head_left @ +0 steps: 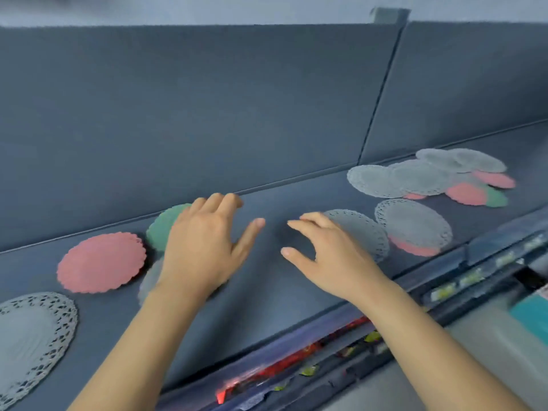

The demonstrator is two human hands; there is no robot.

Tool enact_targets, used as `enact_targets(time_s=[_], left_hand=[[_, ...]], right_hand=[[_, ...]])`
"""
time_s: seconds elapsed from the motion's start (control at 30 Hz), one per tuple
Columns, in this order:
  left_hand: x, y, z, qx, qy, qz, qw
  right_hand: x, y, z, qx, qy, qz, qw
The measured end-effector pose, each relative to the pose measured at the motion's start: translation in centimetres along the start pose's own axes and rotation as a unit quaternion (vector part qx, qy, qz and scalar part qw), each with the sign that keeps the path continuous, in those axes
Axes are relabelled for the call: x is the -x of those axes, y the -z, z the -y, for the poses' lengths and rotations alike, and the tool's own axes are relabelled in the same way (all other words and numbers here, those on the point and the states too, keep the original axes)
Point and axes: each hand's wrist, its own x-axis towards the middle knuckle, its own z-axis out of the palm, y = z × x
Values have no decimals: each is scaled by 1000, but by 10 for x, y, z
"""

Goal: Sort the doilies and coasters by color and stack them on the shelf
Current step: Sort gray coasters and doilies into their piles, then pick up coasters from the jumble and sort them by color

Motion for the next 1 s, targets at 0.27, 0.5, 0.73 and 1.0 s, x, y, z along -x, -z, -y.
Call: enact_targets(time_s=[0.27,0.5,0.73,1.0], left_hand=[[-42,-55,-184,14,-85,52,995],[-75,-130,-360,9,-106,146,984],[-118,-192,-430,-50,-77,221,971],[-197,-264,-436,-33,25,327,944]], right_hand=[[93,108,-152,5,-106,-87,991],[162,186,-286,-9,-149,-81,986],[159,217,-367,-26,-152,-30,988],[79,208,-442,-25,-150,8,988]])
